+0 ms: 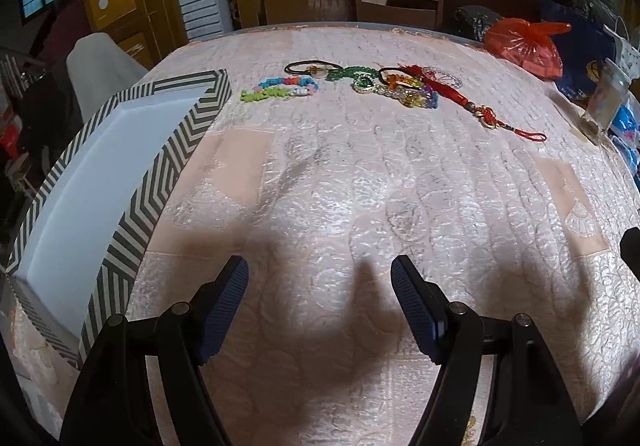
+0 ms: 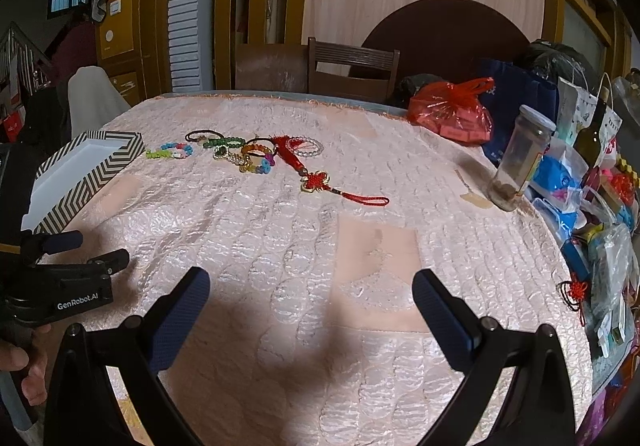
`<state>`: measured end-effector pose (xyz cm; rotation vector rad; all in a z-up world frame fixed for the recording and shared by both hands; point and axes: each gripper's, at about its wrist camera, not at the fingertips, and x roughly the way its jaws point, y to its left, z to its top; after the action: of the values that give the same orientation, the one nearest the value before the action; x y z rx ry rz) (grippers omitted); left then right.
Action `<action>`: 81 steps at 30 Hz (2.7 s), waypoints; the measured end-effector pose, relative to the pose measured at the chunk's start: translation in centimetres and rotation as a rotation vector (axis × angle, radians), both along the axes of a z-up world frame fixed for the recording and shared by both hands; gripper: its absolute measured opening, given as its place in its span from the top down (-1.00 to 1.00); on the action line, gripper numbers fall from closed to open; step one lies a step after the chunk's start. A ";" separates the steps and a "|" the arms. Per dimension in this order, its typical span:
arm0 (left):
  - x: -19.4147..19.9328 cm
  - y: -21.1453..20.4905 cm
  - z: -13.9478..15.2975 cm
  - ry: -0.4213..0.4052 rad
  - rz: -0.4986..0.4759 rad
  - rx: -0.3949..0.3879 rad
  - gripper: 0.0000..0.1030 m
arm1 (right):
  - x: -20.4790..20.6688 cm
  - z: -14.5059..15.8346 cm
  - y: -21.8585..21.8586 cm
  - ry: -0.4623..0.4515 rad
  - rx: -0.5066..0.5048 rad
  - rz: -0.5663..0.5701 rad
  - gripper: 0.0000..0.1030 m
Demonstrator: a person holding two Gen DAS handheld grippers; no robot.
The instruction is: Organize jewelry
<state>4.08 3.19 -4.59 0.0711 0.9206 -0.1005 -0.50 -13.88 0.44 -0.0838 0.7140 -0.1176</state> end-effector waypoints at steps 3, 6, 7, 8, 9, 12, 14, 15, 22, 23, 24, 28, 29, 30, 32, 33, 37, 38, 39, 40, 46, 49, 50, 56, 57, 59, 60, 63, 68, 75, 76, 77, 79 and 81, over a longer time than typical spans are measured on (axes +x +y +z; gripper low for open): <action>0.1 0.2 -0.1 -0.002 0.003 0.001 0.06 | 0.2 -0.1 -0.1 0.002 0.003 -0.003 -0.99; 0.1 0.2 -0.1 -0.002 0.012 0.001 0.06 | 0.3 -0.2 -0.3 0.003 0.013 -0.018 -0.99; 0.1 0.2 -0.1 -0.001 0.014 -0.001 0.06 | 0.4 -0.3 -0.4 0.005 0.015 -0.023 -0.99; 0.1 0.2 -0.1 -0.001 0.019 -0.001 0.06 | 0.5 -0.3 -0.5 0.008 0.014 -0.029 -0.99; 0.1 0.1 0.0 0.000 0.019 -0.003 0.06 | 0.5 -0.3 -0.6 0.012 0.012 -0.039 -0.99; -0.1 0.0 0.4 -0.012 0.014 -0.008 0.06 | 0.8 -0.6 -1.0 0.033 0.035 -0.053 -0.99; -0.3 -0.1 0.5 -0.021 0.013 -0.008 0.06 | 0.8 -0.7 -1.0 0.038 0.049 -0.051 -0.99; -0.3 -0.2 0.5 -0.020 0.012 -0.009 0.06 | 0.8 -0.7 -0.8 0.037 0.036 -0.049 -0.99; -0.4 -0.5 0.1 -0.004 0.009 0.003 0.06 | 0.6 -0.7 -0.7 0.038 0.021 -0.051 -0.99; -0.4 -0.5 0.1 -0.003 0.009 0.005 0.06 | 0.6 -0.7 -0.7 0.039 0.022 -0.052 -0.99; -0.4 -0.5 0.1 -0.002 0.009 0.005 0.06 | 0.6 -0.7 -0.8 0.040 0.021 -0.054 -0.99; -0.4 -0.7 0.1 -0.004 0.001 0.008 0.06 | 0.7 -0.9 -1.1 0.060 0.019 -0.066 -0.99; -0.5 -0.7 0.1 -0.004 0.000 0.009 0.06 | 0.7 -0.9 -1.1 0.061 0.020 -0.066 -0.99; -0.5 -0.8 0.1 -0.001 -0.001 0.008 0.06 | 0.7 -0.9 -1.1 0.060 0.017 -0.066 -0.99; -0.5 -0.8 0.1 -0.001 -0.003 0.007 0.06 | 0.6 -0.8 -1.1 0.055 0.016 -0.062 -0.99; -0.5 -0.8 0.1 -0.002 -0.003 0.010 0.06 | 0.6 -0.8 -1.1 0.053 0.015 -0.062 -0.99; -0.6 -0.7 0.1 -0.002 0.001 0.008 0.06 | 0.5 -0.7 -1.0 0.055 0.015 -0.060 -0.99; -0.6 -0.7 0.1 -0.002 0.001 0.008 0.06 | 0.5 -0.7 -0.9 0.055 0.014 -0.059 -0.99; -0.7 -0.7 0.1 -0.002 0.002 0.007 0.06 | 0.4 -0.7 -0.9 0.054 0.011 -0.058 -0.99; -0.7 -0.7 0.1 -0.002 0.002 0.007 0.06 | 0.4 -0.7 -0.9 0.054 0.010 -0.058 -0.99; -0.8 -0.7 0.1 -0.002 0.003 0.008 0.06 | 0.5 -0.7 -0.8 0.055 0.007 -0.059 -0.99; -0.9 -0.8 0.1 -0.005 0.004 0.013 0.06 | 0.5 -0.8 -0.8 0.052 0.006 -0.059 -0.99; -0.9 -0.8 0.1 -0.008 0.005 0.016 0.06 | 0.5 -0.8 -0.9 0.049 0.007 -0.059 -0.99; -1.1 -0.9 0.6 -0.022 0.005 0.024 0.06 | 0.4 -0.6 -1.1 0.037 0.010 -0.055 -0.99; -1.1 -0.9 0.6 -0.022 0.005 0.023 0.06 | 0.3 -0.5 -1.0 0.034 0.011 -0.055 -0.99; -1.1 -0.9 0.7 -0.022 0.006 0.024 0.06 | 0.2 -0.5 -1.0 0.032 0.012 -0.053 -0.99; -1.1 -0.9 0.7 -0.022 0.005 0.025 0.06 | 0.2 -0.5 -1.0 0.032 0.011 -0.052 -0.99; -1.1 -0.9 0.8 -0.025 0.003 0.023 0.06 | 0.2 -0.4 -0.8 0.032 0.007 -0.048 -0.99; -0.9 -0.9 1.0 -0.026 0.001 0.026 0.06 | 0.2 -0.4 -0.7 0.030 0.005 -0.045 -0.99; -0.8 -1.1 1.1 -0.028 0.000 0.033 0.06 | 0.2 -0.4 -0.6 0.030 0.004 -0.043 -0.99; -0.8 -1.2 1.0 -0.026 0.000 0.033 0.06 | 0.3 -0.4 -0.6 0.030 0.003 -0.042 -0.99; -0.8 -1.2 1.0 -0.024 -0.001 0.034 0.06 | 0.3 -0.4 -0.6 0.030 0.003 -0.041 -0.99; -0.8 -1.2 0.9 -0.021 -0.001 0.037 0.06 | 0.3 -0.4 -0.7 0.030 0.003 -0.041 -0.99; -0.8 -1.3 0.8 -0.020 -0.003 0.037 0.06 | 0.3 -0.5 -0.6 0.029 0.003 -0.043 -0.99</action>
<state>3.29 1.92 -3.78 0.1076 0.9024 -0.0853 -0.21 -14.51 -0.04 -0.0673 0.7450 -0.1563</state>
